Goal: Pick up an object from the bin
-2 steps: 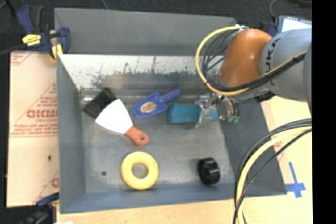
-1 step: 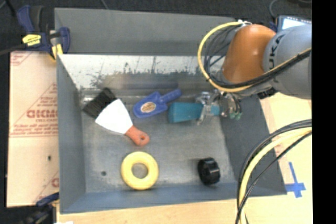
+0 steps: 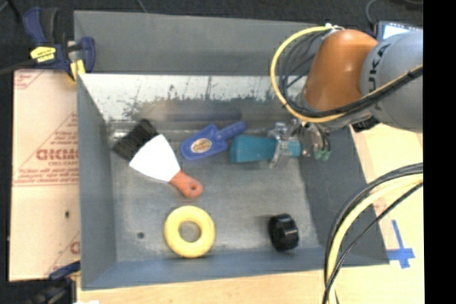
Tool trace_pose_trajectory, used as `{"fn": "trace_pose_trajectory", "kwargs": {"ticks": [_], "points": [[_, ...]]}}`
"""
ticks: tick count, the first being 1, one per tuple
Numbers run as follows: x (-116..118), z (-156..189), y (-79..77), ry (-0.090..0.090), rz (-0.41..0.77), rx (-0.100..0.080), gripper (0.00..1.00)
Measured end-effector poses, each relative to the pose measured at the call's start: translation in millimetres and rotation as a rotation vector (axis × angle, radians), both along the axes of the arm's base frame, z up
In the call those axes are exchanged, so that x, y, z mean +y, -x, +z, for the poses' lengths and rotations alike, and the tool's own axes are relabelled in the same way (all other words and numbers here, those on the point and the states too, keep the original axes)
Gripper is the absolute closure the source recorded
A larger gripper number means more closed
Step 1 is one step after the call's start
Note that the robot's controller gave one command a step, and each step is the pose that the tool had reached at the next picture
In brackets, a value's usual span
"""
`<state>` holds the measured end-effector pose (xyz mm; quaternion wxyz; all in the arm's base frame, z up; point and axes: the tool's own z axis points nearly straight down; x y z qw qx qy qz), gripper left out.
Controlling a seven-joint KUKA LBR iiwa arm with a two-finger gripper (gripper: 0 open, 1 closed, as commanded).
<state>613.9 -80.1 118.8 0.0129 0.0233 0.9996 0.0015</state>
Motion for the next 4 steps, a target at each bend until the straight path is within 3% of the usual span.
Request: {"fn": "trace_pose_trajectory", "kwargs": {"ticks": [2,4], "points": [[0,35,2.4,-0.001,0.001,0.010,1.00],[-1,62,0.7,0.000,0.002,0.003,1.00]]}}
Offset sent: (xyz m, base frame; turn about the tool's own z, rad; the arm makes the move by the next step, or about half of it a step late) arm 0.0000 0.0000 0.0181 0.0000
